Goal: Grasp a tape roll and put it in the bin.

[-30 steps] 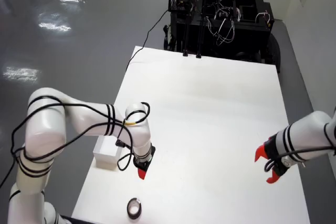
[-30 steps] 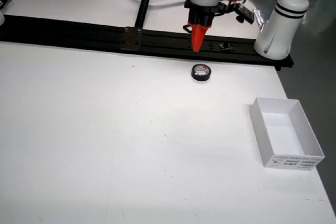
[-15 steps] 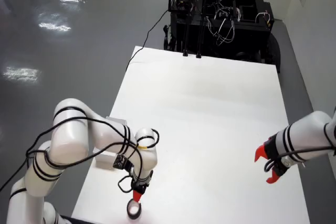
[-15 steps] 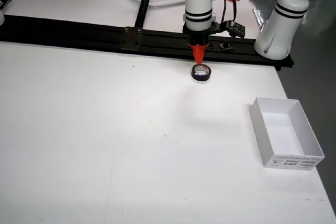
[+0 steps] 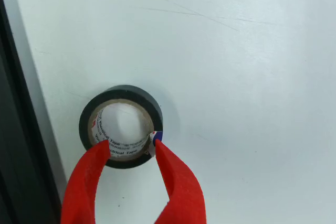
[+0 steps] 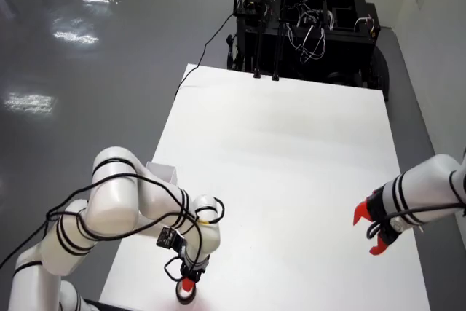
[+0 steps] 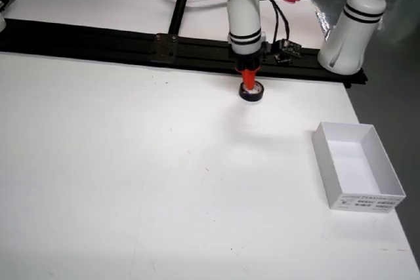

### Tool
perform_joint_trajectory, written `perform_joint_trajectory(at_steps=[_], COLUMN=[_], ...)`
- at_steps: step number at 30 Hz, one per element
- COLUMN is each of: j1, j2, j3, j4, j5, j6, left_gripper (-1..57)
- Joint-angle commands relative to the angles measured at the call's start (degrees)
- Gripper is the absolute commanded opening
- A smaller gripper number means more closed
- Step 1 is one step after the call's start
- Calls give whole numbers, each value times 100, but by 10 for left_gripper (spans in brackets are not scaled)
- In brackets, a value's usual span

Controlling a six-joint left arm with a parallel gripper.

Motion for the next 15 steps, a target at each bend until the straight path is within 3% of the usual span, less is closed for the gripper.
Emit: perform_joint_trajectory(at_steps=[1,15], j1=[-10,113], j2=[311,311], j3=[13,13], j4=[69,271], j5=[-367,-622], j6=[-94,-103], left_gripper=[183,183])
